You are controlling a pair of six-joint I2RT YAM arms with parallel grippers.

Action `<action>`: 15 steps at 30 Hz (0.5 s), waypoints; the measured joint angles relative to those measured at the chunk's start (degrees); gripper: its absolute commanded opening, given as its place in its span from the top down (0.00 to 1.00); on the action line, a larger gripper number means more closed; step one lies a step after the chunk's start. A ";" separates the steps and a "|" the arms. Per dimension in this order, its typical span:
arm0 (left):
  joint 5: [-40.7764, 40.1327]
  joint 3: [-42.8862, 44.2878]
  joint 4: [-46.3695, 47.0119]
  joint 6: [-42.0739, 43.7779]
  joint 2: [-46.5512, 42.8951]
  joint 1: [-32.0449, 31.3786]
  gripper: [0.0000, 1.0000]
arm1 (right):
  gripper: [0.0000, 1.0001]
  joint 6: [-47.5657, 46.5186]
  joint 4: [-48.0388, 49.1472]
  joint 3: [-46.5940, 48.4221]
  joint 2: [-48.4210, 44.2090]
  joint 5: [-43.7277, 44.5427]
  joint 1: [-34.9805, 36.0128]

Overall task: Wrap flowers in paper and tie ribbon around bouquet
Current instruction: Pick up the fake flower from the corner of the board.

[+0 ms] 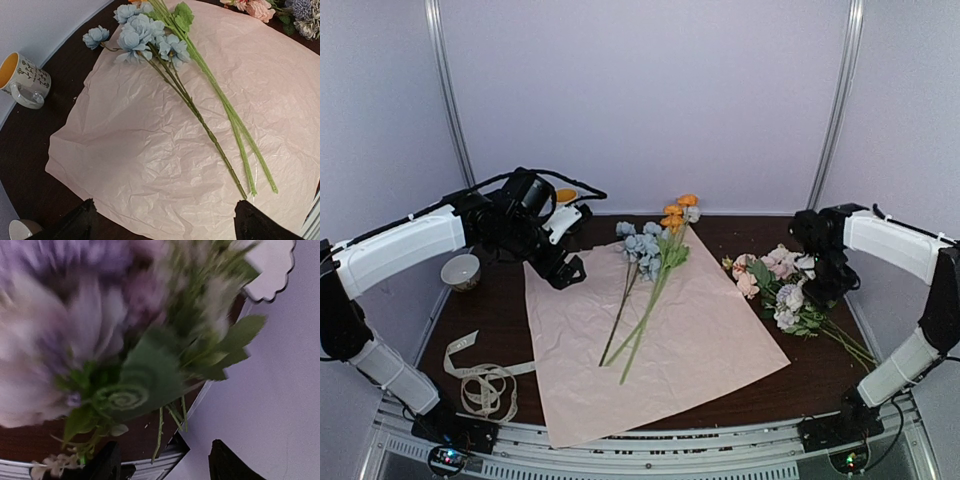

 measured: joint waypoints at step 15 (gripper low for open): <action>0.04 -0.52 -0.02 0.24 -1.22 0.00 0.02 | 0.66 -20.02 18.75 -21.11 4.13 6.34 -6.82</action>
